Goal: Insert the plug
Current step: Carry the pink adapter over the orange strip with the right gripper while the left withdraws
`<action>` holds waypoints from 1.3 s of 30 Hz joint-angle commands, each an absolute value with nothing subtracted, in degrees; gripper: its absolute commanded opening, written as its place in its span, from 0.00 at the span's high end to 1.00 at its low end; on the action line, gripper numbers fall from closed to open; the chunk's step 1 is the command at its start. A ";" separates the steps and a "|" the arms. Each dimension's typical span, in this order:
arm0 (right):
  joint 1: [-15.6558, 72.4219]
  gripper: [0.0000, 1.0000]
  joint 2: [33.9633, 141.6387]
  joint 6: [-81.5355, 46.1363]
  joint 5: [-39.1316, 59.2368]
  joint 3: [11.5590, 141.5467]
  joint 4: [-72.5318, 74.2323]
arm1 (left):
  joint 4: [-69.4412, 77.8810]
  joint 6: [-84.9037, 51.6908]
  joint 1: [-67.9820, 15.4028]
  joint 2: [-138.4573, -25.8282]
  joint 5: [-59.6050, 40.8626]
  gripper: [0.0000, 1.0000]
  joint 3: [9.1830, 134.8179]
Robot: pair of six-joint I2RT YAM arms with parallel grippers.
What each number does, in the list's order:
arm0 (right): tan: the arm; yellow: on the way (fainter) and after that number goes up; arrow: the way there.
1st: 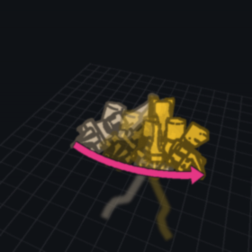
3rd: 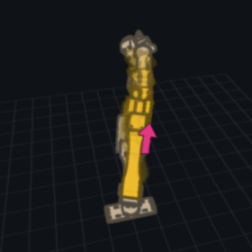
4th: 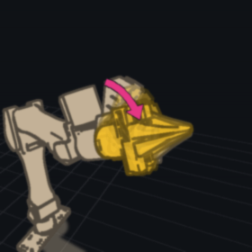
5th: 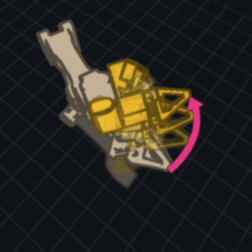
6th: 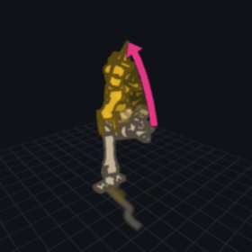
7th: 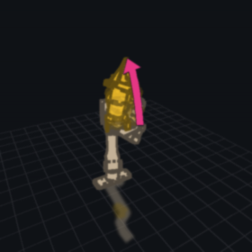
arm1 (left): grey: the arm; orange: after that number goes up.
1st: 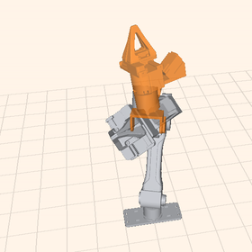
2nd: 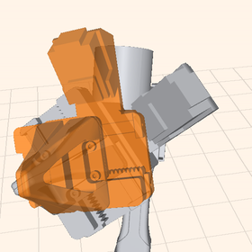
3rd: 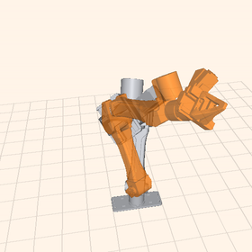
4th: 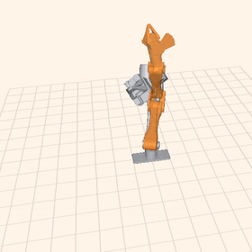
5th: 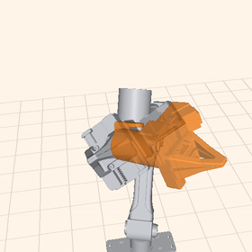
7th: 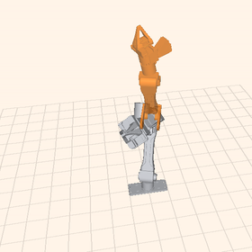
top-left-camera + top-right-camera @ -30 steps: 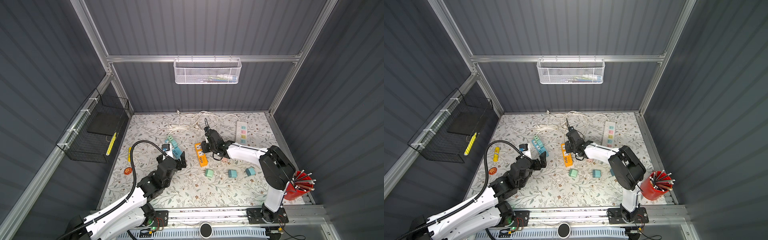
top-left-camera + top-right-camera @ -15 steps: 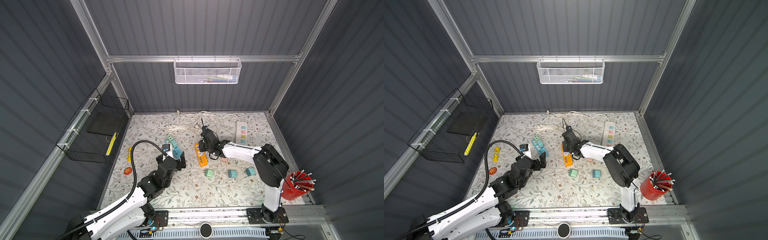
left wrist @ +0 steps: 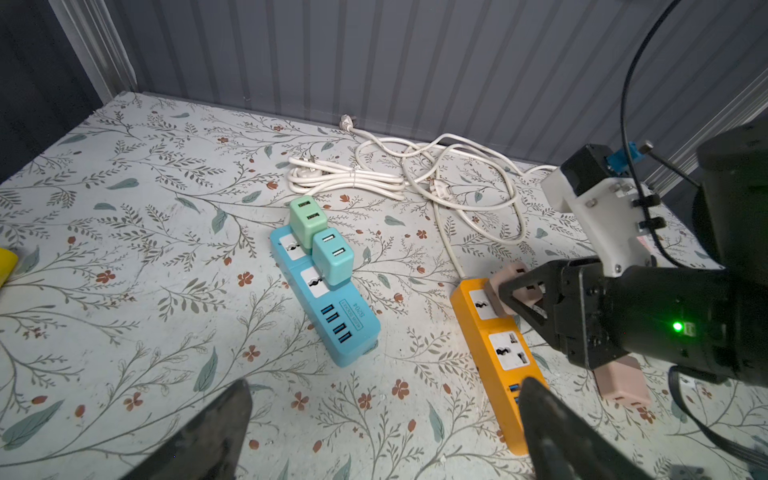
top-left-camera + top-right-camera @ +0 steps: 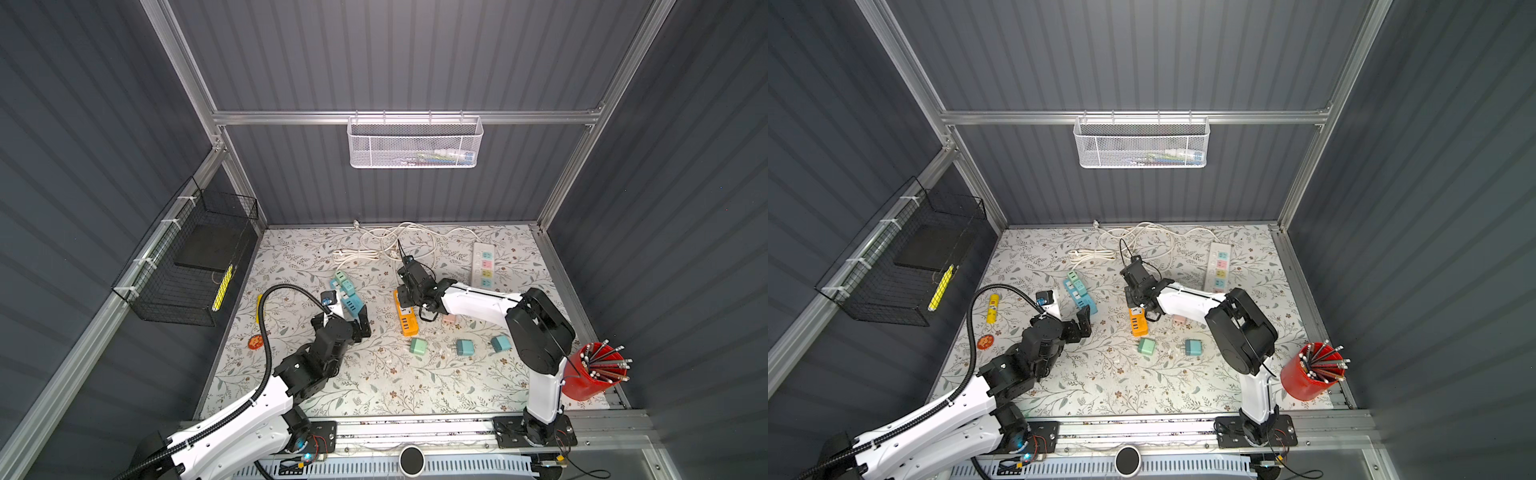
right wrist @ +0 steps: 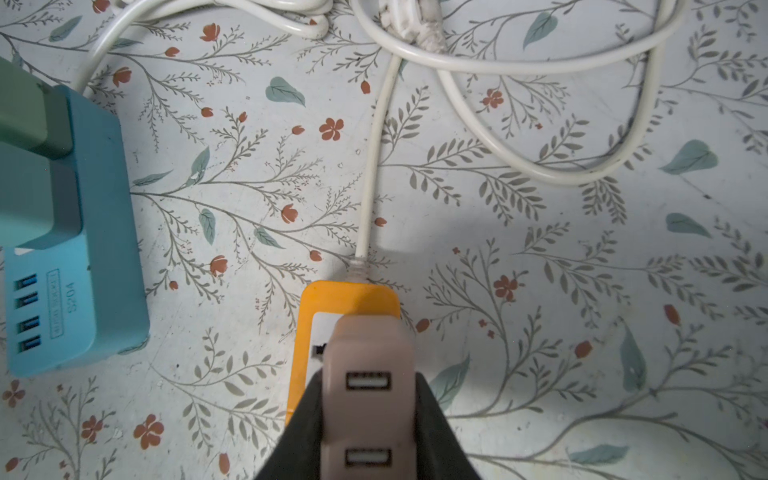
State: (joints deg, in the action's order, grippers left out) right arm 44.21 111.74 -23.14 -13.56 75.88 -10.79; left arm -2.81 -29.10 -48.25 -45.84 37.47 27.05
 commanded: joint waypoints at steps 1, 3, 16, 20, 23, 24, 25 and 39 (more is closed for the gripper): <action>44.65 0.82 115.19 -23.39 -14.05 77.75 -16.33 | -3.87 -31.37 -48.30 -45.01 36.98 0.01 26.54; 44.82 0.82 116.62 -24.16 -14.31 78.68 -17.68 | -5.05 -31.48 -48.30 -44.54 37.08 0.01 26.81; 47.11 0.71 120.49 -28.76 -15.46 81.84 -27.05 | -16.04 -35.71 -48.29 -35.16 41.96 0.00 27.80; 47.59 0.50 119.63 -25.29 -13.96 87.39 -30.26 | -15.10 -34.23 -48.24 -33.94 40.06 0.00 27.58; 47.46 0.38 119.04 -21.02 -13.54 94.28 -34.88 | -15.07 -32.49 -48.27 -32.84 38.58 0.00 28.12; 47.38 0.36 118.37 -20.33 -13.71 95.19 -35.66 | -14.89 -31.92 -48.26 -32.55 38.54 0.00 28.21; 47.15 0.34 117.42 -20.03 -13.50 96.12 -36.34 | -14.77 -31.21 -48.26 -32.26 38.64 0.00 28.24; 39.90 0.32 115.17 -19.60 -4.82 96.68 -36.08 | -20.29 -35.31 -48.27 -36.34 46.52 0.00 31.54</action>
